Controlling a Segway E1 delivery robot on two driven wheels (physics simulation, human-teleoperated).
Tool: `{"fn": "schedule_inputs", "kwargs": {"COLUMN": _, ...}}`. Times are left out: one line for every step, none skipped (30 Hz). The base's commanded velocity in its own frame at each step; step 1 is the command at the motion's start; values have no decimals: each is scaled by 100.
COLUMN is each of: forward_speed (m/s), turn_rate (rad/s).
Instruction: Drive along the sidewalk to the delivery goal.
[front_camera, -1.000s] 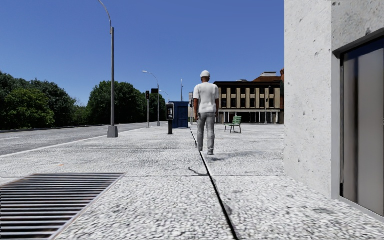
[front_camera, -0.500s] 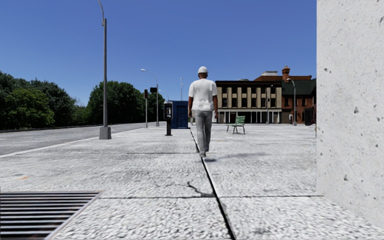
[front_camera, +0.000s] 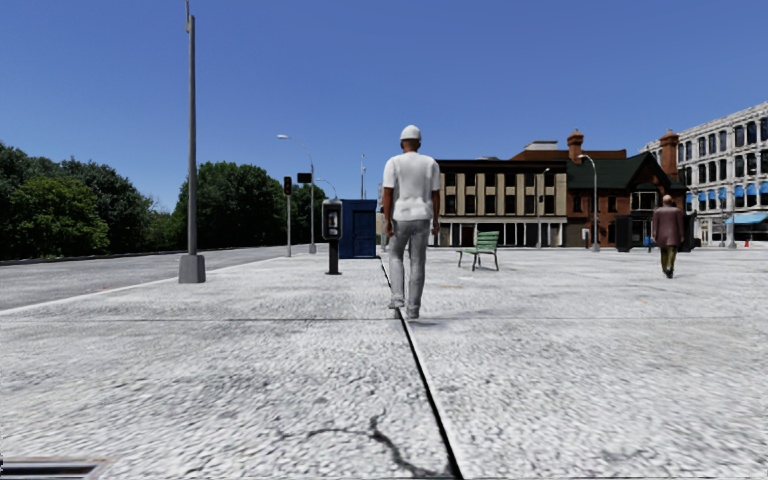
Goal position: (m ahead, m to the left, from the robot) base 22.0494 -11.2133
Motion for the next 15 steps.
{"fn": "schedule_inputs", "kwargs": {"forward_speed": 149, "turn_rate": 0}}
{"fn": "schedule_inputs", "kwargs": {"forward_speed": 149, "turn_rate": -16}}
{"fn": "schedule_inputs", "kwargs": {"forward_speed": 149, "turn_rate": -38}}
{"fn": "schedule_inputs", "kwargs": {"forward_speed": 149, "turn_rate": -54}}
{"fn": "schedule_inputs", "kwargs": {"forward_speed": 149, "turn_rate": -68}}
{"fn": "schedule_inputs", "kwargs": {"forward_speed": 149, "turn_rate": -81}}
{"fn": "schedule_inputs", "kwargs": {"forward_speed": 149, "turn_rate": -87}}
{"fn": "schedule_inputs", "kwargs": {"forward_speed": 149, "turn_rate": -90}}
{"fn": "schedule_inputs", "kwargs": {"forward_speed": 149, "turn_rate": -96}}
{"fn": "schedule_inputs", "kwargs": {"forward_speed": 148, "turn_rate": -99}}
{"fn": "schedule_inputs", "kwargs": {"forward_speed": 148, "turn_rate": -104}}
{"fn": "schedule_inputs", "kwargs": {"forward_speed": 148, "turn_rate": -120}}
{"fn": "schedule_inputs", "kwargs": {"forward_speed": 148, "turn_rate": -120}}
{"fn": "schedule_inputs", "kwargs": {"forward_speed": 148, "turn_rate": -120}}
{"fn": "schedule_inputs", "kwargs": {"forward_speed": 148, "turn_rate": -120}}
